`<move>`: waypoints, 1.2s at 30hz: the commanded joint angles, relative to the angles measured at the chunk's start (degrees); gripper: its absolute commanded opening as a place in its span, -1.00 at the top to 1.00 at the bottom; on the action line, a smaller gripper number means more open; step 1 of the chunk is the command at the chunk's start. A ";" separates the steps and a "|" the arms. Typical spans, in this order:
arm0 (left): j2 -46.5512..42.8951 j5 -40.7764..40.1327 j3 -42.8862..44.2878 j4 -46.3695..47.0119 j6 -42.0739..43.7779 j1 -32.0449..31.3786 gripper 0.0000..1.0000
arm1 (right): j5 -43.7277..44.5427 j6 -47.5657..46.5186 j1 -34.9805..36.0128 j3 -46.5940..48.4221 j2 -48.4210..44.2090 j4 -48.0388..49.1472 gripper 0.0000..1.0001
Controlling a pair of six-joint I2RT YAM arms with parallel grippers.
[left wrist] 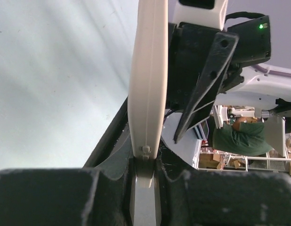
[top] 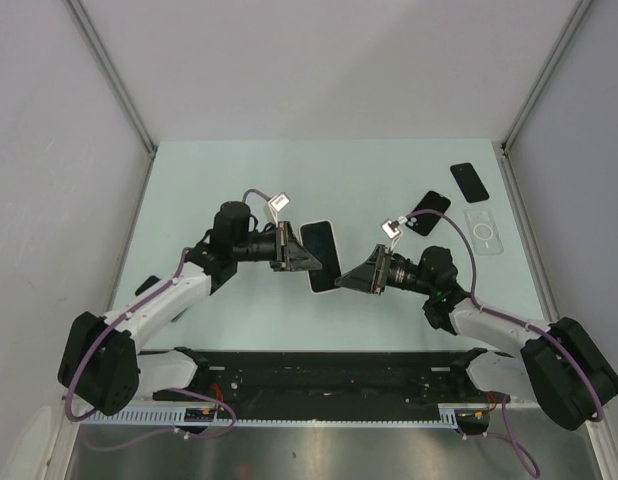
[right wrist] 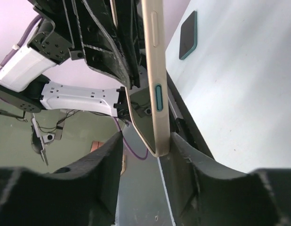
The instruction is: Put the phone into the phone case
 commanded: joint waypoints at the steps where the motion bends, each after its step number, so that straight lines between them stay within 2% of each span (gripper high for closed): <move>1: 0.05 1.50 -0.88 3.14 -0.49 0.54 1.00 | 1.26 -0.31 -1.13 2.97 -1.77 2.25 0.01; 9: -0.57 2.81 -0.87 3.14 -0.84 0.54 1.00 | -0.32 1.45 -0.87 3.76 3.24 8.05 -0.07; 18: 1.10 3.96 -1.67 3.14 -0.75 0.54 1.00 | 0.20 -1.36 -0.96 6.66 5.70 5.69 0.09; 21: 1.54 4.39 -1.84 3.23 -0.40 0.54 1.00 | 0.29 -1.89 -1.22 7.28 6.31 5.42 0.22; 24: 1.81 4.31 -1.84 3.23 -0.23 0.54 1.00 | 0.64 -2.50 -1.48 7.98 6.76 4.03 0.63; 25: 1.89 4.31 -1.76 3.05 -0.14 0.54 1.00 | 0.82 -2.77 -1.66 8.33 6.84 3.41 0.88; 27: 2.16 3.52 -1.58 2.61 0.13 0.54 0.99 | 0.73 -3.12 -2.19 8.51 7.11 3.05 1.00; 28: 2.51 3.00 -0.97 1.04 0.91 0.54 0.92 | 0.64 -2.86 -2.36 8.51 7.11 3.05 1.00; 29: 2.77 2.12 -0.44 -0.36 1.70 0.54 0.55 | 0.64 -2.68 -2.63 8.60 7.02 3.05 1.00; 31: 3.12 -1.81 1.40 -6.32 4.68 0.72 0.16 | 0.64 -2.77 -3.50 8.77 7.02 2.87 1.00; 32: 3.04 -2.45 1.67 -7.40 5.31 0.98 -0.13 | 0.64 -3.03 -3.86 9.38 7.20 1.48 1.00; 34: 2.51 -2.37 1.32 -7.76 5.40 2.12 -0.32 | 0.20 -4.52 -5.08 10.18 7.37 -0.72 1.00; 35: 2.16 -2.63 1.23 -8.02 5.49 2.64 -0.64 | 0.20 -5.48 -5.52 11.14 7.55 -4.21 1.00; 36: 1.81 -3.07 1.32 -8.72 5.92 3.69 -0.73 | 0.64 -8.02 -5.88 11.67 7.55 -6.34 1.00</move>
